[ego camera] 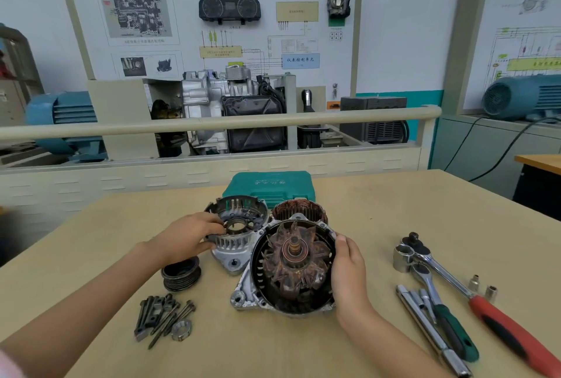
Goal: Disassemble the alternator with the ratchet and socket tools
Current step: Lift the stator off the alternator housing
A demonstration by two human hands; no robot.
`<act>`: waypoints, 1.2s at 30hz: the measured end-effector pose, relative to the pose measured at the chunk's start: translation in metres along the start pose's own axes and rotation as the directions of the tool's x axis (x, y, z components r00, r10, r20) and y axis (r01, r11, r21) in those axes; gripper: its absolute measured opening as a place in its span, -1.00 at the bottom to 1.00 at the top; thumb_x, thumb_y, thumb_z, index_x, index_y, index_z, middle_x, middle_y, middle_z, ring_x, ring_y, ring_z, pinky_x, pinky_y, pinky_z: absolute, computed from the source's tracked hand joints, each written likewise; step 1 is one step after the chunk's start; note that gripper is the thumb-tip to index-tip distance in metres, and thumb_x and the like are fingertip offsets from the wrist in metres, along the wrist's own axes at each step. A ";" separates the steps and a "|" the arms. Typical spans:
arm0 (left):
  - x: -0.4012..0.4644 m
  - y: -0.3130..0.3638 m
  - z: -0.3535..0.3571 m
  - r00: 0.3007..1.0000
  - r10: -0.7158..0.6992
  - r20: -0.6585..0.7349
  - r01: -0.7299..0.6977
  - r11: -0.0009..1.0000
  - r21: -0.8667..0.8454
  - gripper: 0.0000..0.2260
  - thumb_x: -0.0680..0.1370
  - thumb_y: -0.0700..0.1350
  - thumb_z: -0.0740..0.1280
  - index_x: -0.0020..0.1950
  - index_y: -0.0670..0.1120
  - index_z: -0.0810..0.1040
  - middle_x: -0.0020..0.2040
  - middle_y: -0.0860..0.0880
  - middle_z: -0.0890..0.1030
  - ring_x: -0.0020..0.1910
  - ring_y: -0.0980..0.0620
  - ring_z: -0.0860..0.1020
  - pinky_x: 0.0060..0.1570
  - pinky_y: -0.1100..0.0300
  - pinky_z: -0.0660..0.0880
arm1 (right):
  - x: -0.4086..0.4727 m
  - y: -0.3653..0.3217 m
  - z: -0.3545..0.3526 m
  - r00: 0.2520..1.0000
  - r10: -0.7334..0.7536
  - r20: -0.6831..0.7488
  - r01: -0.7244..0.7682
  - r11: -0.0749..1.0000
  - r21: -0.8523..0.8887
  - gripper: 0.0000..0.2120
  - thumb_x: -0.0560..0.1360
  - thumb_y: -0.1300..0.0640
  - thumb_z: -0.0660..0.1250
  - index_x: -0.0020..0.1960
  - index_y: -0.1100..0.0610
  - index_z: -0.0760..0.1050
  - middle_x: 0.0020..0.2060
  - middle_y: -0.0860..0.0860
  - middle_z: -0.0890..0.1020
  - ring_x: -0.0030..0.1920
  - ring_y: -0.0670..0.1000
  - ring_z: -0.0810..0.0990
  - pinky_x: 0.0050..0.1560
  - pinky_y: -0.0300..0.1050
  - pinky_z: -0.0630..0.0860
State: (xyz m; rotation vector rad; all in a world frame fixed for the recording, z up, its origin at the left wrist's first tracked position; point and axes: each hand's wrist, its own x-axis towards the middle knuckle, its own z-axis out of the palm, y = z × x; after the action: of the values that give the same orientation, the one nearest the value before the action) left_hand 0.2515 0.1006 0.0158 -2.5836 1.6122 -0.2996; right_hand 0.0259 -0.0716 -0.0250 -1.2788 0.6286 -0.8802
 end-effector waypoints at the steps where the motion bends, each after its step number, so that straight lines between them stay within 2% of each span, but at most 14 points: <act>1: -0.002 0.004 -0.002 0.999 -0.045 -0.002 0.045 0.995 0.086 -0.65 0.57 -0.03 0.26 0.37 0.07 0.42 0.44 0.00 0.31 0.40 0.04 0.28 0.34 0.12 0.23 | 0.001 0.000 0.000 0.998 0.059 0.030 -0.060 0.998 0.025 -0.74 0.63 0.03 0.05 0.11 0.08 0.48 0.04 0.03 0.58 0.07 0.01 0.53 0.18 -0.04 0.44; 3: -0.007 0.016 -0.006 0.990 -0.114 -0.082 0.117 0.993 0.030 -0.58 0.59 -0.07 0.23 0.45 0.12 0.30 0.50 -0.01 0.23 0.46 0.03 0.21 0.39 0.09 0.17 | 0.007 -0.002 -0.004 0.973 0.178 0.146 -0.192 0.977 0.089 -0.66 0.61 -0.03 0.08 0.19 0.13 0.50 0.09 0.08 0.61 0.12 0.08 0.56 0.23 0.06 0.45; 5: -0.015 0.036 -0.012 0.944 -0.250 -0.218 0.154 0.912 -0.380 -0.60 0.60 -0.15 0.21 0.44 0.05 0.32 0.44 -0.04 0.35 0.36 0.03 0.34 0.29 0.20 0.26 | 0.009 -0.008 -0.008 0.919 0.280 0.278 -0.320 0.941 0.112 -0.60 0.58 -0.14 0.09 0.14 0.07 0.56 0.03 0.06 0.66 0.08 0.09 0.60 0.15 0.02 0.50; 6: -0.020 0.050 -0.015 0.907 -0.345 -0.241 0.131 0.776 -0.617 -0.64 0.61 -0.12 0.20 0.42 0.03 0.35 0.38 -0.03 0.42 0.30 0.06 0.39 0.25 0.23 0.31 | 0.010 -0.010 -0.009 0.900 0.302 0.315 -0.347 0.933 0.097 -0.58 0.57 -0.18 0.08 0.12 0.04 0.58 0.00 0.04 0.68 0.06 0.07 0.62 0.09 -0.03 0.51; 8: -0.026 0.085 -0.018 0.903 -0.422 -0.084 0.116 0.425 -0.898 -0.69 0.59 0.09 0.16 0.32 0.10 0.41 0.31 0.02 0.48 0.26 0.07 0.44 0.30 0.14 0.34 | 0.011 -0.011 -0.007 0.906 0.300 0.298 -0.334 0.940 0.068 -0.59 0.56 -0.20 0.09 0.13 0.02 0.57 -0.02 0.01 0.68 0.04 0.05 0.62 0.00 -0.08 0.52; 10: -0.030 0.119 -0.014 0.926 -0.369 0.081 0.138 0.131 -0.982 -0.68 0.51 0.25 0.07 0.15 0.17 0.43 0.26 0.05 0.51 0.27 0.04 0.45 0.35 0.06 0.33 | 0.009 -0.010 -0.005 0.929 0.275 0.246 -0.299 0.952 0.066 -0.61 0.56 -0.19 0.12 0.17 0.00 0.54 0.03 0.00 0.66 0.06 0.03 0.60 -0.05 -0.11 0.53; 11: -0.032 0.132 -0.012 0.929 -0.354 0.111 0.147 0.077 -0.986 -0.67 0.51 0.28 0.04 0.14 0.20 0.44 0.27 0.07 0.50 0.28 0.06 0.44 0.37 0.04 0.30 | 0.008 -0.010 -0.004 0.936 0.264 0.233 -0.288 0.955 0.072 -0.61 0.55 -0.20 0.13 0.19 0.00 0.53 0.05 0.00 0.65 0.07 0.03 0.60 -0.02 -0.09 0.54; 16: -0.031 0.154 -0.011 0.917 -0.397 0.029 0.084 0.122 -0.989 -0.44 0.43 0.38 0.03 0.36 0.20 0.30 0.26 0.22 0.42 0.29 0.16 0.37 0.36 0.10 0.27 | 0.005 -0.009 -0.003 0.942 0.256 0.217 -0.280 0.956 0.091 -0.57 0.52 -0.24 0.16 0.17 0.02 0.55 0.01 0.02 0.66 0.04 0.06 0.62 0.05 -0.02 0.56; 22: -0.035 0.159 -0.010 0.867 -0.497 0.043 0.115 0.116 -0.987 -0.84 0.47 0.32 0.06 -0.01 0.38 0.32 -0.07 0.50 0.32 -0.15 0.59 0.35 -0.12 0.50 0.25 | 0.008 -0.007 0.002 0.929 0.260 0.263 -0.300 0.945 0.126 -0.59 0.52 -0.22 0.19 0.10 0.06 0.59 -0.08 0.04 0.70 -0.04 0.07 0.67 -0.09 -0.04 0.60; 24: -0.040 0.156 -0.007 0.833 -0.552 0.037 0.114 0.106 -0.988 -0.86 0.50 0.30 0.06 0.00 0.36 0.32 -0.07 0.51 0.33 -0.10 0.53 0.40 -0.17 0.51 0.25 | 0.008 -0.005 0.010 0.920 0.259 0.293 -0.308 0.942 0.134 -0.60 0.51 -0.21 0.21 0.09 0.06 0.59 -0.09 0.04 0.70 -0.06 0.07 0.67 -0.07 -0.01 0.60; 30: -0.047 0.146 0.003 0.774 -0.632 -0.021 0.129 0.190 -0.973 -0.40 0.39 0.38 -0.02 0.37 0.18 0.27 0.27 0.23 0.34 0.30 0.20 0.28 0.26 0.20 0.21 | 0.006 -0.003 0.026 0.903 0.274 0.330 -0.308 0.950 0.053 -0.58 0.50 -0.26 0.19 0.14 0.00 0.56 -0.02 0.01 0.68 0.00 0.05 0.64 -0.02 -0.01 0.59; 32: -0.050 0.146 0.002 0.767 -0.642 -0.002 0.142 0.172 -0.975 -0.42 0.46 0.34 0.03 0.43 0.16 0.24 0.22 0.28 0.33 0.24 0.26 0.28 0.19 0.29 0.22 | 0.005 -0.005 0.026 0.898 0.284 0.336 -0.306 0.952 0.013 -0.55 0.50 -0.28 0.16 0.20 -0.02 0.51 0.06 0.01 0.63 0.08 0.05 0.59 0.13 0.04 0.53; 34: -0.054 0.145 -0.002 0.777 -0.629 0.031 0.141 0.126 -0.982 -0.53 0.40 0.37 0.06 0.26 0.28 0.32 0.08 0.42 0.36 0.07 0.42 0.35 0.01 0.51 0.24 | 0.003 0.000 0.022 0.904 0.265 0.334 -0.276 0.961 -0.017 -0.53 0.52 -0.27 0.13 0.27 -0.01 0.45 0.14 0.00 0.58 0.15 0.03 0.54 0.22 0.04 0.46; 36: -0.056 0.143 -0.008 0.787 -0.614 0.066 0.160 0.100 -0.982 -0.59 0.35 0.41 0.05 0.12 0.32 0.34 0.00 0.43 0.38 -0.01 0.45 0.40 -0.06 0.51 0.27 | -0.006 0.008 0.019 0.924 0.213 0.318 -0.209 0.977 -0.048 -0.60 0.55 -0.23 0.08 0.26 -0.03 0.40 0.12 -0.10 0.54 0.11 -0.10 0.51 0.17 -0.08 0.46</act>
State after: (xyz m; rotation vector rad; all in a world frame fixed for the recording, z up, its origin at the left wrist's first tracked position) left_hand 0.1002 0.0876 -0.0081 -4.2586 1.2319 0.4873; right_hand 0.0393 -0.0558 -0.0298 -1.3039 0.4999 -0.4752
